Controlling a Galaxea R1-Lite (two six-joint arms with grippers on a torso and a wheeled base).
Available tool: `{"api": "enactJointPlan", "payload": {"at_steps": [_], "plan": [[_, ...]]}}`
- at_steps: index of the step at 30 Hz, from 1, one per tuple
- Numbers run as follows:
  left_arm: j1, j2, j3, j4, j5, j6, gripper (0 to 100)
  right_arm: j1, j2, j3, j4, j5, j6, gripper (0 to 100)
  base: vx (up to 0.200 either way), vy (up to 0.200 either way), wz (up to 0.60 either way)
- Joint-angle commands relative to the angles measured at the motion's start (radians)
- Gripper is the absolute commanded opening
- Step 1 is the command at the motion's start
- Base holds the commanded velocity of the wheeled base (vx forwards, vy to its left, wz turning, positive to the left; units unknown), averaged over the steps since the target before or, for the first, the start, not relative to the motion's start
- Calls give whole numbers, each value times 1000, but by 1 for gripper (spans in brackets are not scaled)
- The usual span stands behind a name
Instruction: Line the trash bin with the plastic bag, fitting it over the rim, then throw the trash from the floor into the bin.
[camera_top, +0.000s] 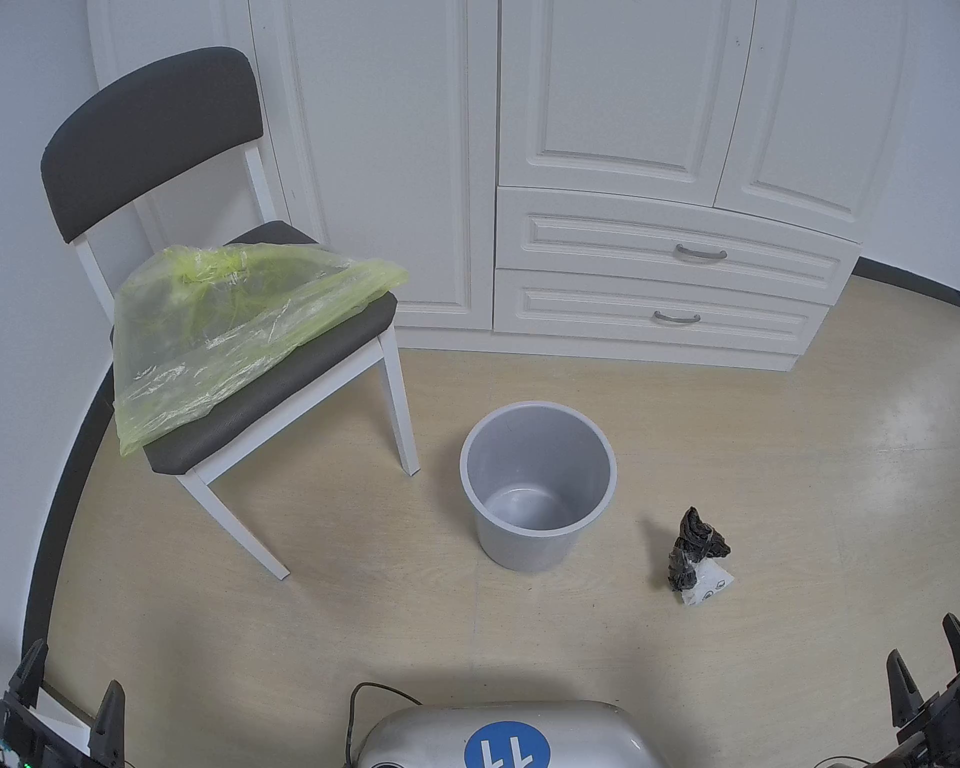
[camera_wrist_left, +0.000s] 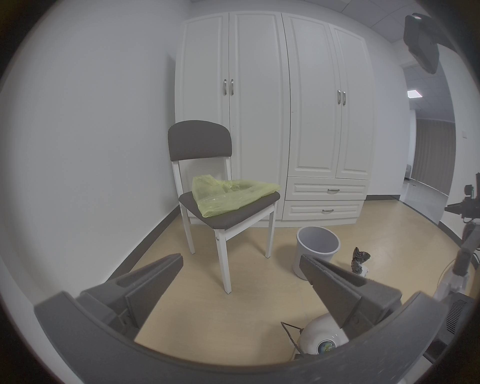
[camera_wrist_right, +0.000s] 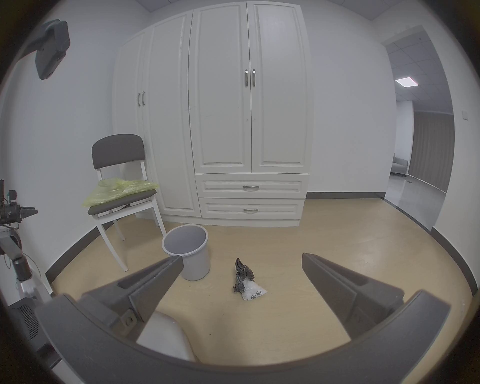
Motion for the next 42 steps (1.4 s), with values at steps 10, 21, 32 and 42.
{"api": "enactJointPlan", "payload": {"at_steps": [10,21,32,42], "plan": [[0,-16,18,0,0,0,100,1,-16,18,0,1,0,100,0,0,0],[0,-16,18,0,0,-3,100,0,-16,18,0,1,0,100,0,0,0],[1,-16,18,0,3,2,100,0,-16,18,0,1,0,100,0,0,0],[1,-16,18,0,6,3,100,1,-16,18,0,1,0,100,0,0,0]]}}
